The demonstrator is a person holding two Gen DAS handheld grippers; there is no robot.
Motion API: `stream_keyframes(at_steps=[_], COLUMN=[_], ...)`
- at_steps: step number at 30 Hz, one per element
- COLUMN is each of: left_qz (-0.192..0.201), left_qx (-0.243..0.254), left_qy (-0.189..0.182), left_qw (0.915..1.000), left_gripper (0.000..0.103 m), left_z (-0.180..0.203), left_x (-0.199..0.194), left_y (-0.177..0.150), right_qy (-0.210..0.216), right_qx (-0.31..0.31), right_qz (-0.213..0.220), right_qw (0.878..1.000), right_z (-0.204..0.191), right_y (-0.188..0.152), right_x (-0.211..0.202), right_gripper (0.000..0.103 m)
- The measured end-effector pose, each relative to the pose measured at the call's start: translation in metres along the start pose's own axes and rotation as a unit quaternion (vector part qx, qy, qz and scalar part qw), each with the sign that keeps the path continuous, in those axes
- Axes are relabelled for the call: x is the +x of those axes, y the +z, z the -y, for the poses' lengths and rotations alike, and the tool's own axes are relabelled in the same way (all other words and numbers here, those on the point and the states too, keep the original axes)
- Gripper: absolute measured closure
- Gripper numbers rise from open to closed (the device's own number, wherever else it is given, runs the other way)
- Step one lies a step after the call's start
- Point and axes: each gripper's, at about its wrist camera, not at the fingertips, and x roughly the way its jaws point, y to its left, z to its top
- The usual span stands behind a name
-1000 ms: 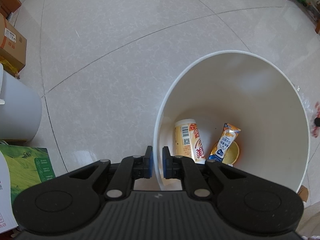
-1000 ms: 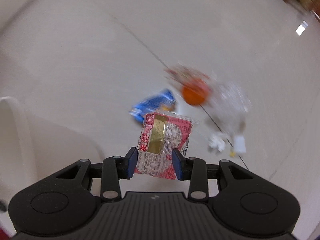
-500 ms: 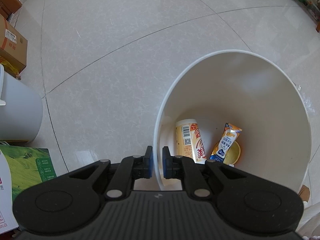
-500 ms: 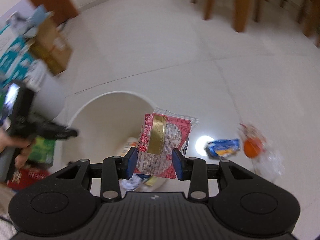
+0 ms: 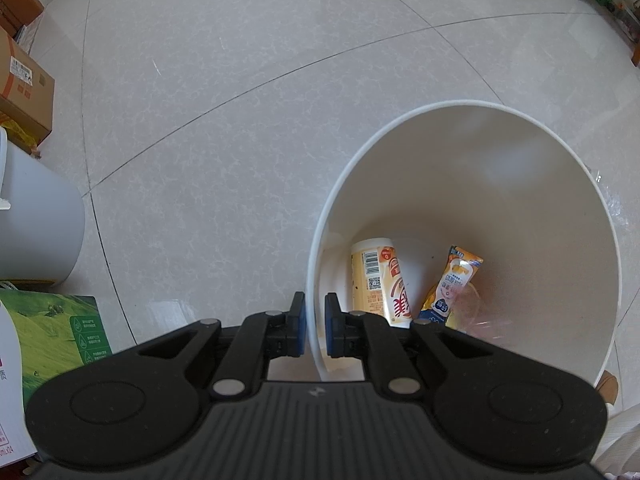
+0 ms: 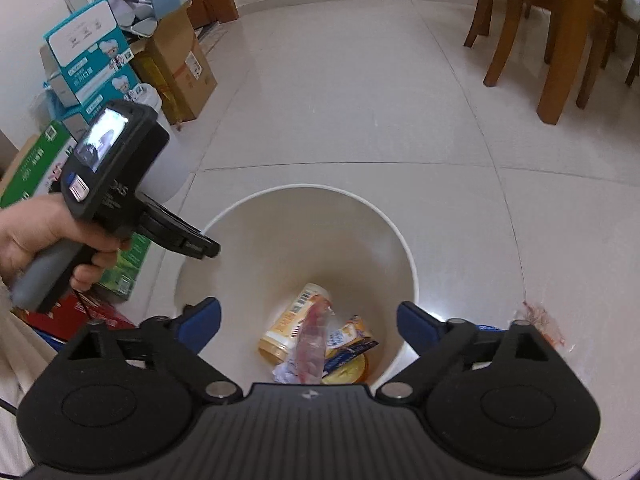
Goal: Organize objects
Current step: 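Carry the pink packet over the bin and release it, then move the right gripper back to the white tissue scrap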
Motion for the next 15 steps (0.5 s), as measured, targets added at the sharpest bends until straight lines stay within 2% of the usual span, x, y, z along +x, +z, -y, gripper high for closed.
stream_keyframes(at_steps=[6,9,15], left_qz=[0.000,0.000,0.000], left_qx=[0.000,0.000,-0.001], left_qy=[0.000,0.000,0.000], left_qw=[1.0000,1.0000,1.0000], left_gripper=[0.095,0.095,0.095], left_z=[0.000,0.000,0.000], left_x=[0.000,0.000,0.000], left_y=[0.000,0.000,0.000], right_qy=[-0.036,-0.055,-0.109], right_qx=[-0.041,-0.054,-0.029], right_qz=[0.017,-0.010,-0.043], right_qw=[0.998,0.997,0.993], right_z=[0.015,0.025,0.061], right_y=[-0.021,-0.029,-0.048], right_x=[0.006,0.014,0.033], right_gripper=[0.000,0.000,0.000])
